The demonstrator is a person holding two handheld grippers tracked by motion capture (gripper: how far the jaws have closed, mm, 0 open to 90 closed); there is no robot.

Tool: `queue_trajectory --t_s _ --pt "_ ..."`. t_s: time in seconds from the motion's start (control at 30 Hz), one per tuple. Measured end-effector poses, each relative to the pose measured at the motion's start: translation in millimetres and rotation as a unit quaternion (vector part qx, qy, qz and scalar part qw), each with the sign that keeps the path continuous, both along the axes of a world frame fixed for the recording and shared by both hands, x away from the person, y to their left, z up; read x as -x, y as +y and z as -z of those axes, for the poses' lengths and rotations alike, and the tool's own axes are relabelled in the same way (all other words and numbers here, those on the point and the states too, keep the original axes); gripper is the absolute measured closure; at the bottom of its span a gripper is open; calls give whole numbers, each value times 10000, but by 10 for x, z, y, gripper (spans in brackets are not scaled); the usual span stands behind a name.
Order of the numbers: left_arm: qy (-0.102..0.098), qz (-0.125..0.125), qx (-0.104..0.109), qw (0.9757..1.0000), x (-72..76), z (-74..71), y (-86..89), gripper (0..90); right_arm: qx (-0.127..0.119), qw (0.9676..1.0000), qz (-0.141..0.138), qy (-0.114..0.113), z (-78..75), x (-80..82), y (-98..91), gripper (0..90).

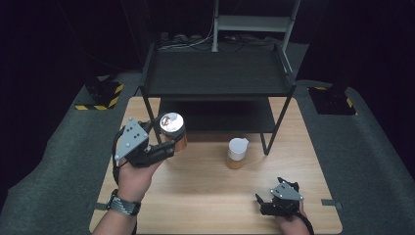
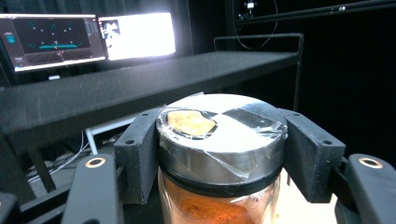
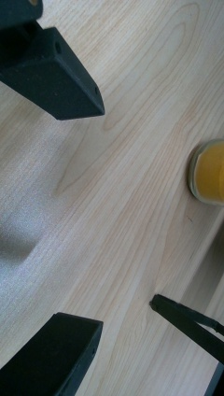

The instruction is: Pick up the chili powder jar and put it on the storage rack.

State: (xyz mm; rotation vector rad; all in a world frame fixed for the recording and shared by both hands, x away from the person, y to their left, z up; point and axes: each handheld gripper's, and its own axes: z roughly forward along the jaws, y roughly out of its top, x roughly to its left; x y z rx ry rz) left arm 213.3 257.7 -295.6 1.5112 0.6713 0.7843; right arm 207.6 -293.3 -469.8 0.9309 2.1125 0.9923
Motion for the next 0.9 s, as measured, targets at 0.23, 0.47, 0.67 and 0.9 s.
queue_trajectory --t_s 0.23,0.47,0.67,0.9 --pt "-118 15 79 9999 -104 -213 -7 346 -2 10000 -10 -11 2 5 -2 0" --pt "-186 25 241 9995 -229 -417 -1 346 -5 10000 -21 -12 2 6 -8 0" --pt "-290 -6 270 9992 -315 -540 -14 346 0 10000 -11 -44 8 16 -5 0" --pt "-351 -55 301 9989 -464 -650 -104 346 -20 10000 -10 -35 8 13 -10 0"
